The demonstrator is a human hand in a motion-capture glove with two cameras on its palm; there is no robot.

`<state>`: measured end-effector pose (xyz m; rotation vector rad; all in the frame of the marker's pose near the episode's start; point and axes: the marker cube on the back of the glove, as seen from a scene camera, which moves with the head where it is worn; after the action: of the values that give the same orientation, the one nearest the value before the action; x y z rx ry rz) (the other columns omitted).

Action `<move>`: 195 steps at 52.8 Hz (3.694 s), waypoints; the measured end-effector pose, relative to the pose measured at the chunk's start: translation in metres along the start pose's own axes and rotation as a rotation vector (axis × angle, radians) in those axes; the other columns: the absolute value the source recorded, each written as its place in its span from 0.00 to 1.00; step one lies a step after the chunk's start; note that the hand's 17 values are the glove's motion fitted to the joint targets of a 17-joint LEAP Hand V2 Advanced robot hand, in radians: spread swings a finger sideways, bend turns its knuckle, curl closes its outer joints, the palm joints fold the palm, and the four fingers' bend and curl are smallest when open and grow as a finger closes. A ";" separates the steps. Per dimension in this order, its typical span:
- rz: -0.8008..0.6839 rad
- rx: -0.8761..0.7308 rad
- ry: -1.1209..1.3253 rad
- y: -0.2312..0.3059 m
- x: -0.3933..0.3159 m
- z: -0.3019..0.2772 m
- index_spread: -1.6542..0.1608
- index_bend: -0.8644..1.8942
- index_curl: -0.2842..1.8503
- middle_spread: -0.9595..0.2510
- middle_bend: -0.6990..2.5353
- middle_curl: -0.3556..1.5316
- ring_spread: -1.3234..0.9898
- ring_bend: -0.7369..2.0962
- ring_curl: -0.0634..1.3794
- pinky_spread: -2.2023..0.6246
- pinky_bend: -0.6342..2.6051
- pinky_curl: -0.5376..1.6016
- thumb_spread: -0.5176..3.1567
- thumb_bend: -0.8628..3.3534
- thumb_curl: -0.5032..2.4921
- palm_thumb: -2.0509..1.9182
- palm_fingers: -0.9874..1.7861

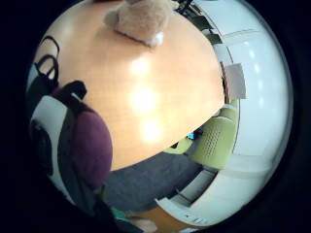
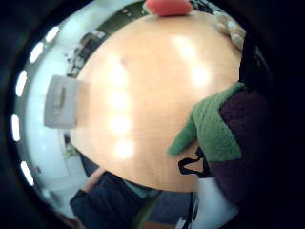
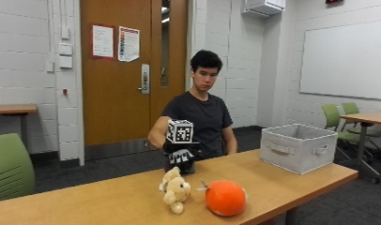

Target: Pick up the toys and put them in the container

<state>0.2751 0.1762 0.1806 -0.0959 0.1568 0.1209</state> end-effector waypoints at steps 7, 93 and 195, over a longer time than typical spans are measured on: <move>0.008 -0.073 -0.123 -0.013 0.011 -0.013 0.72 0.49 0.47 0.43 0.40 0.46 0.36 0.59 0.30 0.64 0.42 0.44 0.38 0.26 0.33 0.67 0.75; -0.463 0.165 -0.205 -0.057 -0.485 -0.282 0.69 0.31 0.55 0.69 0.29 0.48 0.53 0.47 0.23 0.76 0.58 0.45 0.40 0.18 0.32 0.49 0.29; 0.115 -0.113 0.035 -0.299 -0.033 -0.005 0.69 0.53 0.43 0.59 0.34 0.36 0.44 0.50 0.25 0.75 0.43 0.38 0.45 0.22 0.26 0.57 0.56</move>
<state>0.2799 -0.1231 0.2065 -0.2023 0.1901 0.2433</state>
